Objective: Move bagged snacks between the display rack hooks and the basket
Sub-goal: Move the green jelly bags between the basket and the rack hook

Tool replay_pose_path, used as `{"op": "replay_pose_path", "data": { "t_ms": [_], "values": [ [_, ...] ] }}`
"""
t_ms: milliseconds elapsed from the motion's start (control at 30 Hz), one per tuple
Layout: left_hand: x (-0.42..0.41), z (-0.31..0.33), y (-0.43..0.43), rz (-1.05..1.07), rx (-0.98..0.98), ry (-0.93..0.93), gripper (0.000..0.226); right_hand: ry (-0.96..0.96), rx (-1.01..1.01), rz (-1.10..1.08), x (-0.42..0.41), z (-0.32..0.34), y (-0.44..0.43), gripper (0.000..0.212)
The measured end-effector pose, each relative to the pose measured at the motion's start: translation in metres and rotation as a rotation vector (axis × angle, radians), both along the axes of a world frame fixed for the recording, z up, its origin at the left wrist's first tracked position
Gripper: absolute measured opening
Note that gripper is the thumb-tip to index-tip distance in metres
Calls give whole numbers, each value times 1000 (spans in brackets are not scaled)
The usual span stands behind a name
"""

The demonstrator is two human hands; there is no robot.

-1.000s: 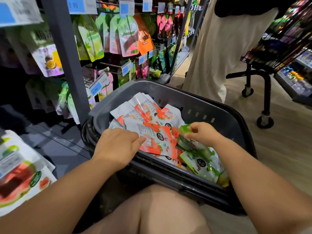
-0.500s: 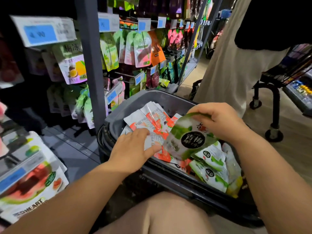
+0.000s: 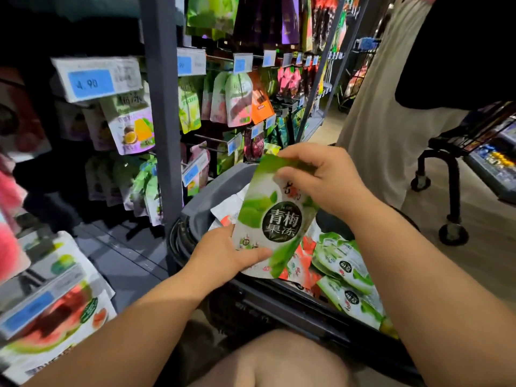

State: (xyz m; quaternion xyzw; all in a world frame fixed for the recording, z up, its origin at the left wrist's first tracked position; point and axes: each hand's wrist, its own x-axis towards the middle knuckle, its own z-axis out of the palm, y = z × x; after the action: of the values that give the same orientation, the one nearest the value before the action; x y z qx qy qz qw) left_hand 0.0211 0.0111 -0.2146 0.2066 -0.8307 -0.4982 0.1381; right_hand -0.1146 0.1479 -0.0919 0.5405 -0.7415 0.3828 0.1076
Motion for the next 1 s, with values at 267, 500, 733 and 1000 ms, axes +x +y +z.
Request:
{"op": "replay_pose_path", "data": {
  "t_ms": [267, 500, 733, 1000],
  "values": [
    [1, 7, -1, 43, -114, -11, 42, -364, 826, -540, -79, -125, 88, 41],
    [3, 4, 1, 61, -102, -34, 40, -458, 1294, -576, -86, -158, 110, 46],
    [1, 5, -1, 47, -132, -46, 35, -314, 1258, -654, -89, -145, 108, 19],
    [0, 4, -1, 27, -129, -23, 32, -277, 672, -848, -92, -129, 115, 17]
  ]
}}
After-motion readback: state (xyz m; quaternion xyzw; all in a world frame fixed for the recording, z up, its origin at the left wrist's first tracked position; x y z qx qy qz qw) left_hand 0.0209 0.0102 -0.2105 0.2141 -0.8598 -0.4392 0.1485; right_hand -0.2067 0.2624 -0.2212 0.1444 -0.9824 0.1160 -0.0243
